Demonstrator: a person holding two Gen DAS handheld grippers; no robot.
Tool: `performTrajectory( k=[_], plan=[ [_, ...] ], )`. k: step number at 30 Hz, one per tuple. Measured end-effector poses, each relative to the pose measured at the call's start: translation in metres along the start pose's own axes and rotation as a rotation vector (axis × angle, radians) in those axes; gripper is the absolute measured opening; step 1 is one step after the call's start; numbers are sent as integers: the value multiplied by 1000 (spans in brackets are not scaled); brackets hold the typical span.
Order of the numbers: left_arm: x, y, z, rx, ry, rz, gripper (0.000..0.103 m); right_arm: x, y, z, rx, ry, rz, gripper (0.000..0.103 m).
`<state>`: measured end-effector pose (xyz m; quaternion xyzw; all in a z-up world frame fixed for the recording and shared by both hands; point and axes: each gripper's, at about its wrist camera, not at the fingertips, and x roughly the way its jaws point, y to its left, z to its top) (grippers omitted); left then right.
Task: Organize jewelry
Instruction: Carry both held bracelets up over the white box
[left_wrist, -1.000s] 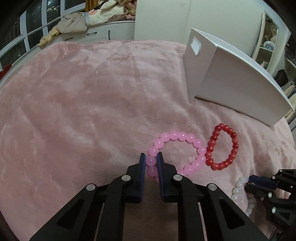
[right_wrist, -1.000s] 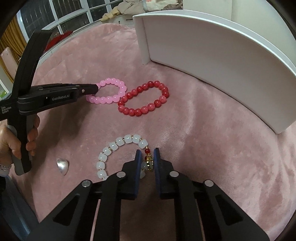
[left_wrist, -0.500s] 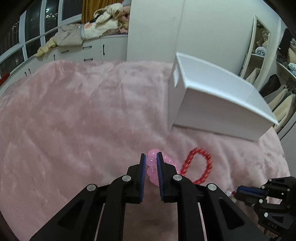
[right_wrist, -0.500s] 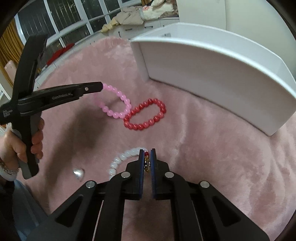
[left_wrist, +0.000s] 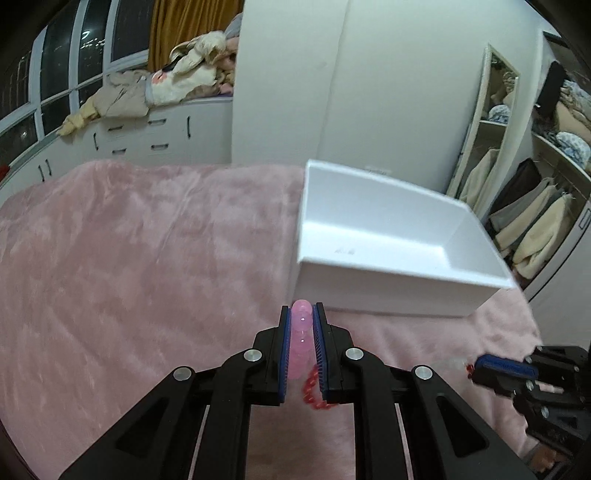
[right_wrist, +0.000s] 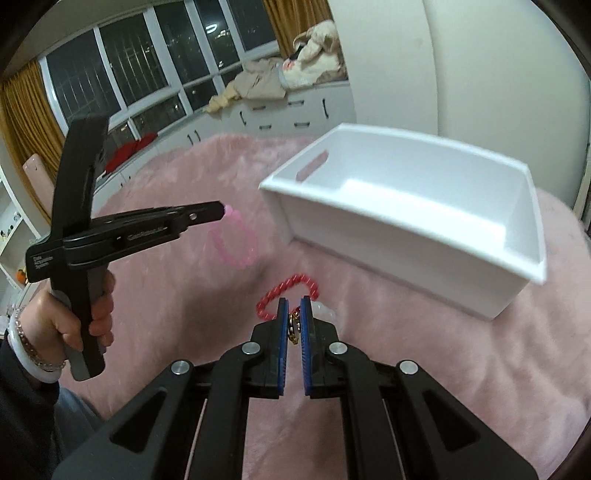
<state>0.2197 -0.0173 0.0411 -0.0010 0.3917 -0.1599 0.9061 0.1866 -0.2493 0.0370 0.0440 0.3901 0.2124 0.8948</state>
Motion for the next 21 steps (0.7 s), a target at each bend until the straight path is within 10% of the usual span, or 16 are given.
performTrajectory(
  k=[21],
  plan=[
    [4, -103, 112, 316, -54, -24, 17, -49, -72, 108, -30, -210, -105, 5]
  ],
)
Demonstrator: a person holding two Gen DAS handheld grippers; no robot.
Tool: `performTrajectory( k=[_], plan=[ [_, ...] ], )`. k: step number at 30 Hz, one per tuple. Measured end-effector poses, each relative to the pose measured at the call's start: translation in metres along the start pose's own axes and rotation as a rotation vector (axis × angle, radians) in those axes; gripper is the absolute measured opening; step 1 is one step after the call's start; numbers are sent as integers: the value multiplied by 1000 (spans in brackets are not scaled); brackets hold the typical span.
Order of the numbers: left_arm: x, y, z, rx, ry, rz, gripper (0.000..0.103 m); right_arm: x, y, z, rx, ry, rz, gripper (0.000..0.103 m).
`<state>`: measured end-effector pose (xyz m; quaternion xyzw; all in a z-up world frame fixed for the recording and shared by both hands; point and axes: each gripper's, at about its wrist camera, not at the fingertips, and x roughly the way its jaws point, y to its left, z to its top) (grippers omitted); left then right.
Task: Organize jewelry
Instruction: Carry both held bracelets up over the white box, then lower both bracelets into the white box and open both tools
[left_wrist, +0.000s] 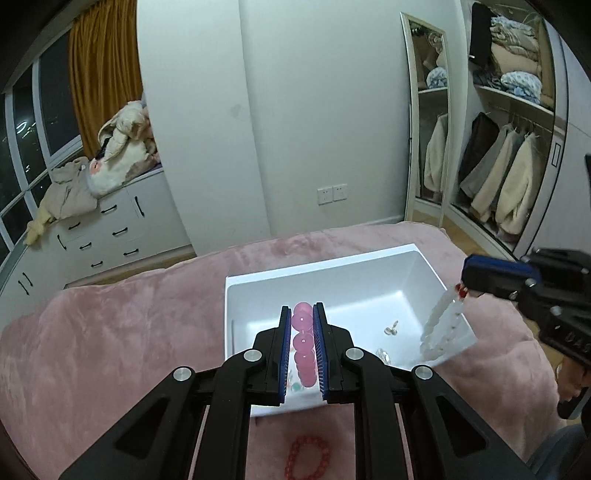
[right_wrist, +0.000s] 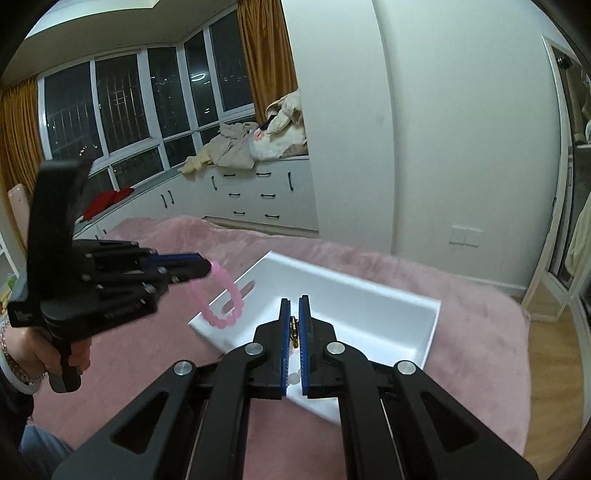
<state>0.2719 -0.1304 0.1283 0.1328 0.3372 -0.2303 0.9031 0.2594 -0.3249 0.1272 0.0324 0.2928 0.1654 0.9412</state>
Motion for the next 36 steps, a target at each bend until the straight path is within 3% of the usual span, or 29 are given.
performTrajectory(
  k=[4, 10, 17, 26, 30, 33, 36],
  plan=[
    [32, -7, 13, 38, 37, 34, 17, 20, -9, 13, 1, 37, -28, 5],
    [89, -12, 19, 38, 143, 31, 17, 68, -30, 17, 42, 164, -50, 5],
    [137, -7, 6, 22, 255, 49, 17, 128, -48, -7, 76, 322, -104, 5],
    [167, -2, -15, 10, 315, 50, 18, 163, -53, -27, 90, 412, -143, 5],
    [175, -5, -23, 42, 339, 72, 41, 171, -52, -35, 83, 448, -170, 7],
    [172, -5, -26, 43, 330, 82, 48, 170, -51, -37, 80, 445, -175, 7],
    [161, -6, -22, 59, 294, 99, 52, 161, -49, -35, 65, 424, -175, 19]
  ],
)
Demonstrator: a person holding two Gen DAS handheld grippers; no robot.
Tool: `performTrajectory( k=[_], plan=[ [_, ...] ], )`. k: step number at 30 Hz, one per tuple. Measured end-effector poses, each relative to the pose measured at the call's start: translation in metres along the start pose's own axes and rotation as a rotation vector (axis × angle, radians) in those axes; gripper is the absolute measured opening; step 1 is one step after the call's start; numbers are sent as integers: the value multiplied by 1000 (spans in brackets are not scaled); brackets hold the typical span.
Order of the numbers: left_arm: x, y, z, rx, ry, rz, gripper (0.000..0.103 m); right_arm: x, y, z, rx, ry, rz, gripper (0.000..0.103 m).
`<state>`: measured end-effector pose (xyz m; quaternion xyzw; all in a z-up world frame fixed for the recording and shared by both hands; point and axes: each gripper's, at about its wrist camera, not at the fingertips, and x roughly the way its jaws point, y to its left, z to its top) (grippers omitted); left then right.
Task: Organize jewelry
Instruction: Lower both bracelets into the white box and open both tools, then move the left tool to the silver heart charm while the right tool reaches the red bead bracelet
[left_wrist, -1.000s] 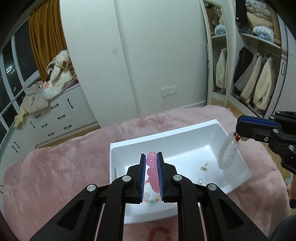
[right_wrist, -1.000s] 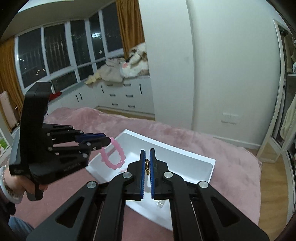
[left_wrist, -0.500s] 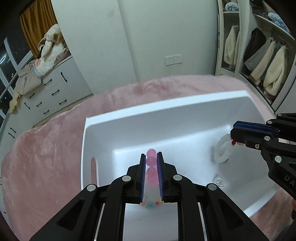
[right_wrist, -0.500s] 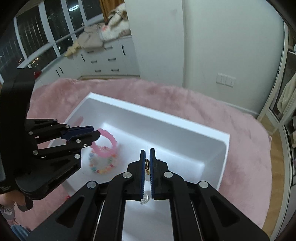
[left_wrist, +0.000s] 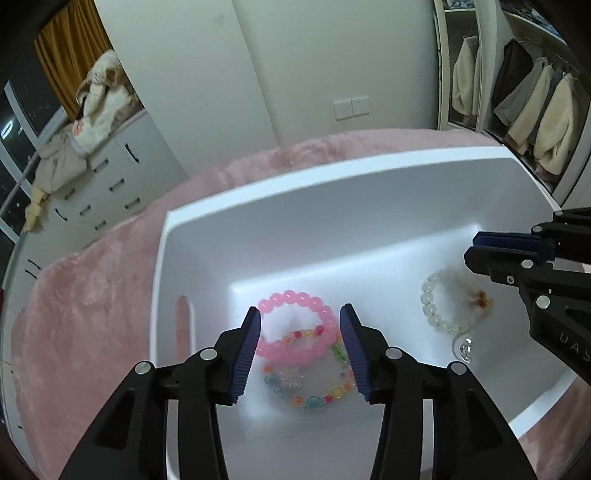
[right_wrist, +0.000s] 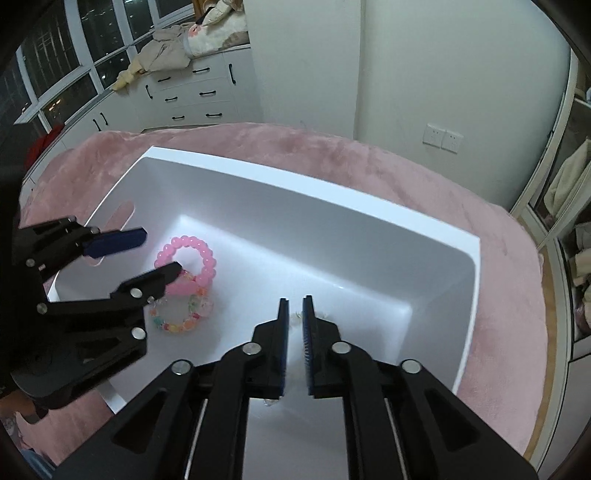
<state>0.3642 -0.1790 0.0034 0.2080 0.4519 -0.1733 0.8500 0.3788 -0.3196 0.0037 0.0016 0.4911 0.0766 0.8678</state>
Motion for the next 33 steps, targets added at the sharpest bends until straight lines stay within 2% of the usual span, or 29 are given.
performTrajectory(
  k=[2, 6, 8, 10, 14, 17, 20, 25, 26, 31, 33],
  plan=[
    [-11, 3, 1, -6, -29, -1, 59, -13, 1, -1, -7, -37, -3, 43],
    [-43, 10, -2, -26, -112, -18, 70, -42, 5, -2, -22, -111, 16, 44],
    [-62, 17, -7, -54, -154, -38, 71, -61, 10, -4, -33, -156, 29, 46],
    [-77, 21, -12, -75, -189, -42, 72, -76, 19, -5, -59, -190, 28, 56],
    [-109, 32, -26, -77, -228, 6, 76, -112, 41, -11, -131, -258, 22, 65],
    [-132, 41, -44, -98, -267, 33, 89, -135, 60, -21, -173, -318, 45, 74],
    [-149, 53, -76, -153, -308, -17, 92, -143, 81, -32, -217, -330, 82, 75],
    [-158, 55, -131, -167, -293, 26, 92, -148, 116, -52, -257, -344, 149, 78],
    [-158, 55, -141, -166, -293, 22, 92, -148, 123, -56, -257, -343, 164, 81],
    [-162, 53, -195, -183, -269, 17, 92, -138, 151, -75, -261, -334, 217, 81],
    [-160, 50, -217, -177, -235, 18, 93, -129, 159, -85, -258, -310, 241, 81]
  ],
)
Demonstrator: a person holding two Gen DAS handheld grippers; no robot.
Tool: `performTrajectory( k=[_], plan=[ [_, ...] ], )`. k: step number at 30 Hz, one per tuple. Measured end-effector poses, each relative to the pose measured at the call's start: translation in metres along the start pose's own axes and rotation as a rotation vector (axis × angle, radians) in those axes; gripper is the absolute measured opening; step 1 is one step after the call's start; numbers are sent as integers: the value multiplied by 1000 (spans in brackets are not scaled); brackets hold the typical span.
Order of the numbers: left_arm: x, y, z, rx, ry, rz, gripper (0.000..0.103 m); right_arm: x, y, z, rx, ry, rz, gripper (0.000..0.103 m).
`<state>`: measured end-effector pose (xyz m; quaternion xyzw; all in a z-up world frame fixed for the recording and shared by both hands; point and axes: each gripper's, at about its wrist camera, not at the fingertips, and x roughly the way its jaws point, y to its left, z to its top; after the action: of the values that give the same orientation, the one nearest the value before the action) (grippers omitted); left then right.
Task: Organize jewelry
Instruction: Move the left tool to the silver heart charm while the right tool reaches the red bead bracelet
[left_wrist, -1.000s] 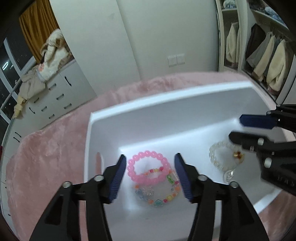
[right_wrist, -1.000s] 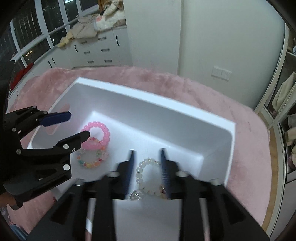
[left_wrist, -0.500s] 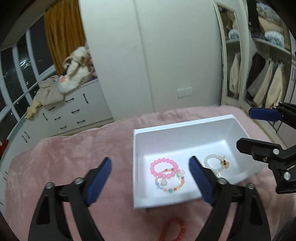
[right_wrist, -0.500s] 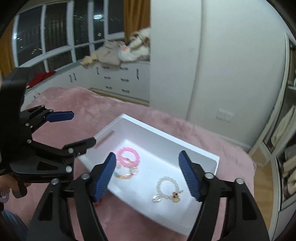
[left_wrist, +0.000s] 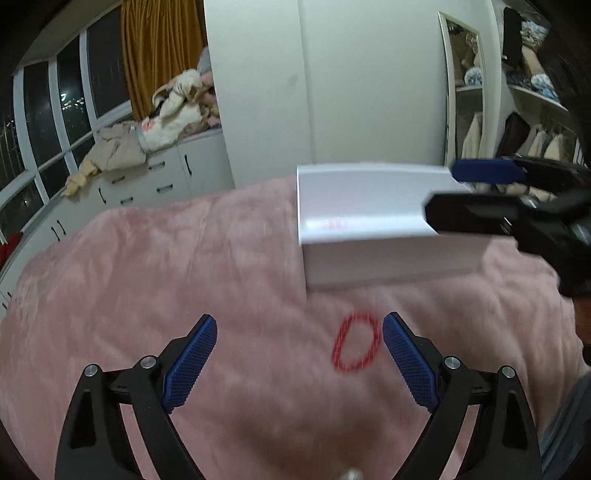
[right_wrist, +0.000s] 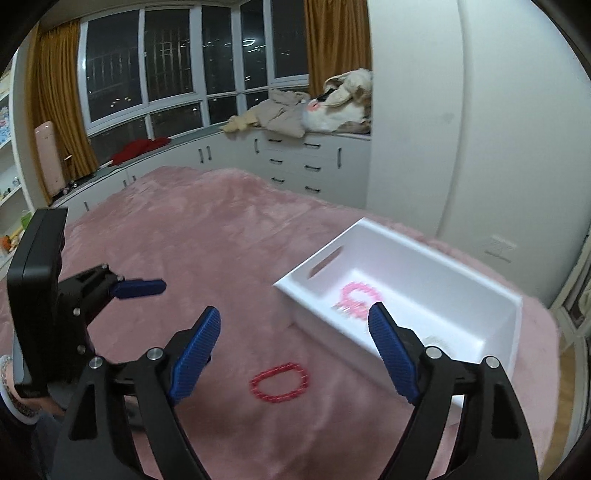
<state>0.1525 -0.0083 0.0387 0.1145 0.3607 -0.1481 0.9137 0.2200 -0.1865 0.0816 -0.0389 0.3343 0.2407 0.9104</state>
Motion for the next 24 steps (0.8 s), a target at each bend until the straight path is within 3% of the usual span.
performTrajectory(
  k=[2, 7, 12, 16, 20, 22, 24],
  plan=[
    [-1, 1, -16, 2, 33, 6, 93, 11, 5, -11, 18, 28, 26, 80],
    [2, -1, -45, 34, 97, -68, 93, 46, 12, -38, 48, 120, 35, 75],
    [12, -12, -67, 69, 182, -133, 93, 76, 11, -64, 52, 173, -18, 74],
    [16, -19, -84, 65, 207, -178, 93, 106, 4, -82, 67, 245, -68, 63],
    [24, -27, -100, 104, 280, -205, 93, 125, -4, -92, 93, 275, -111, 62],
    [28, -30, -107, 111, 314, -223, 91, 132, -4, -95, 99, 285, -124, 61],
    [32, -33, -113, 119, 342, -233, 80, 136, -3, -96, 97, 282, -148, 59]
  ],
)
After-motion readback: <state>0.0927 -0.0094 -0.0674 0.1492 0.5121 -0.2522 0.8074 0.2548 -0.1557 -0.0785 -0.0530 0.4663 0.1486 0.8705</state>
